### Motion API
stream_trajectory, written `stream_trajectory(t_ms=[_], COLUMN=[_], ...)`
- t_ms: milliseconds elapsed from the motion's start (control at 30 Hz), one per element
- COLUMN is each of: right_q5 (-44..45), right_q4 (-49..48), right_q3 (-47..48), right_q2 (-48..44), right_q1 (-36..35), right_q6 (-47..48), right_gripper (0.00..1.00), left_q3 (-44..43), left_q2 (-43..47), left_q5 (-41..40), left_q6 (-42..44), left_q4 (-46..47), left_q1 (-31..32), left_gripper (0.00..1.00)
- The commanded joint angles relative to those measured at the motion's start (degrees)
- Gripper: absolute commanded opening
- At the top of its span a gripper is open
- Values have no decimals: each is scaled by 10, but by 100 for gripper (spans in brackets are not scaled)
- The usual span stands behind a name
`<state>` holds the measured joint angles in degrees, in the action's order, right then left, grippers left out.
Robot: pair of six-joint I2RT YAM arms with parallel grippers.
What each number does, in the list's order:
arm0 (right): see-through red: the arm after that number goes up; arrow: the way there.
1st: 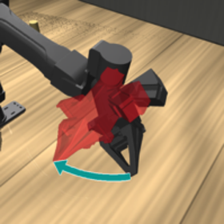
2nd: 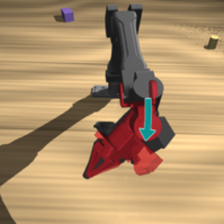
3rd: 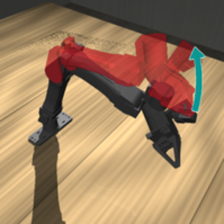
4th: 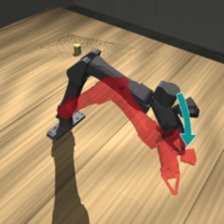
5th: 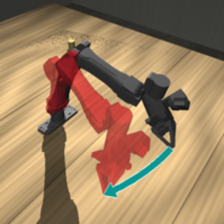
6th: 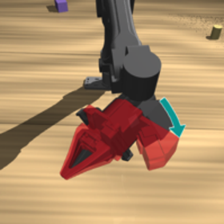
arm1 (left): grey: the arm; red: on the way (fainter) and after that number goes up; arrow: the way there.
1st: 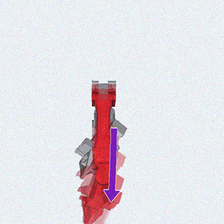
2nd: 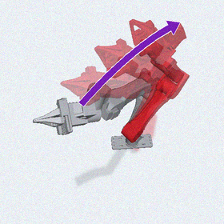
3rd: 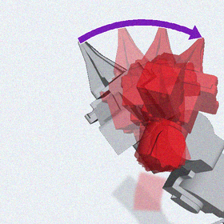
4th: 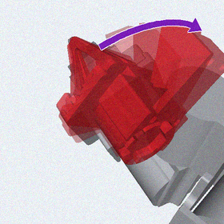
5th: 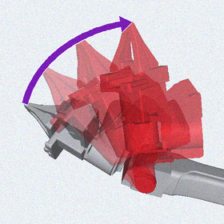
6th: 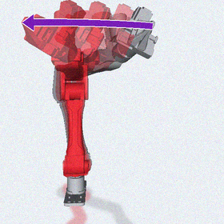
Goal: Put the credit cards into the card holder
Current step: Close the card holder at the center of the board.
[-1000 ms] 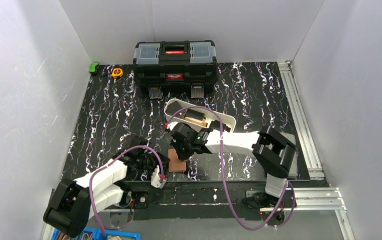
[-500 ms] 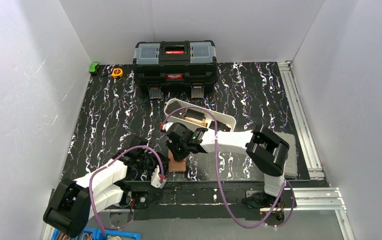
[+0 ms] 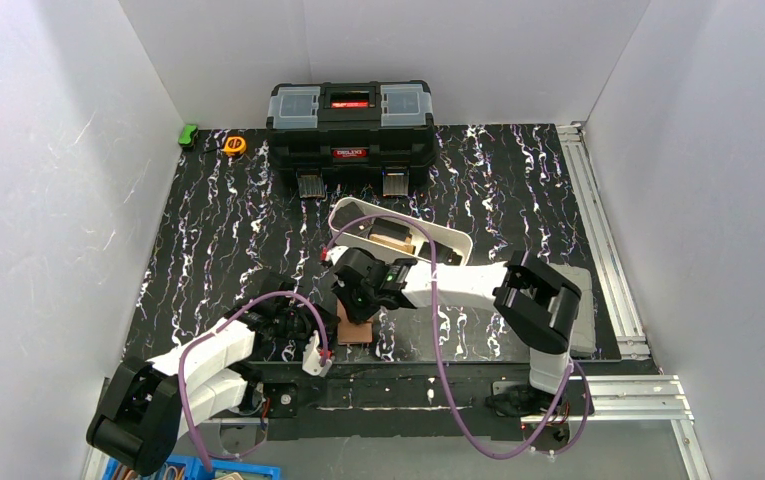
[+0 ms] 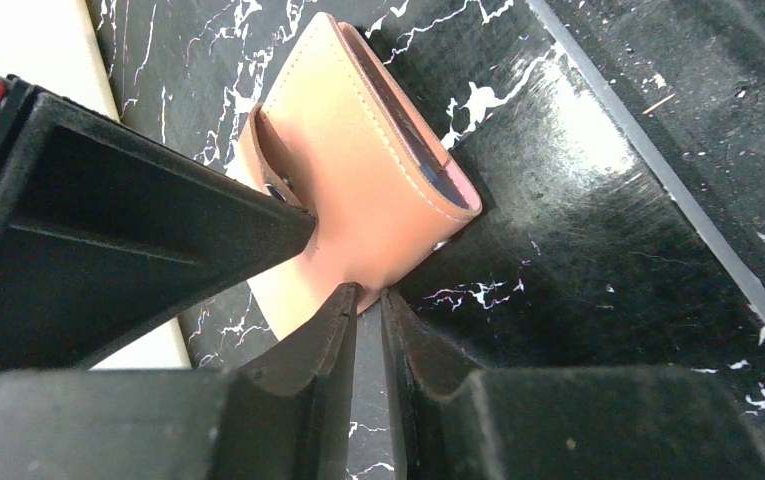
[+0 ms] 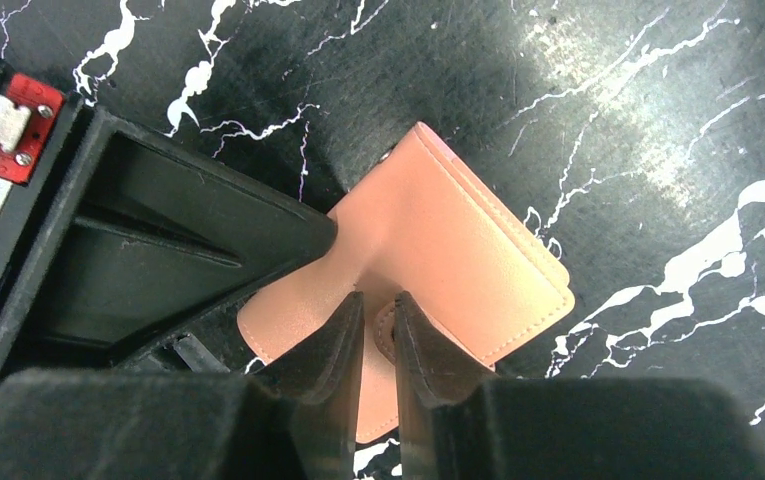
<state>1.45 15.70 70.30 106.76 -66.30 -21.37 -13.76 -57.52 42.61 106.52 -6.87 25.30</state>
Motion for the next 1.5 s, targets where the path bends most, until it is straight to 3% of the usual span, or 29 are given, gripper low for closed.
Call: stream_trajectory(t_ms=[0, 500, 800, 967, 1067, 1200, 1367, 1467], right_q5=[3, 0, 36, 72, 89, 59, -42, -65], right_q4=[-40, -307, -421, -502, -503, -564, -701, -720], right_q3=[-47, -250, -341, -387, -375, -403, -455, -458], right_q2=[-17, -71, -74, -35, -9, 27, 68, 89], right_q1=[-12, -9, -14, -23, -20, 6, 64, 75], right_q6=[-28, -76, -82, -77, -90, -133, -183, -195], right_gripper=[23, 17, 3, 8, 9, 6, 5, 6], left_q3=[13, 0, -77, -131, -166, -190, -196, -196], left_q2=[0, -9, -50, -76, -90, -93, -67, -41], left_q5=[10, -18, -57, -77, -85, -91, -98, -104], left_q6=[-1, -16, -144, -176, -187, -175, -145, -122], left_q4=[-25, -42, -86, -146, -175, -197, -232, -261], left_q1=[4, 4, 4, 4, 4, 4, 8, 8], left_gripper=[15, 14, 11, 10, 10, 11, 11, 12])
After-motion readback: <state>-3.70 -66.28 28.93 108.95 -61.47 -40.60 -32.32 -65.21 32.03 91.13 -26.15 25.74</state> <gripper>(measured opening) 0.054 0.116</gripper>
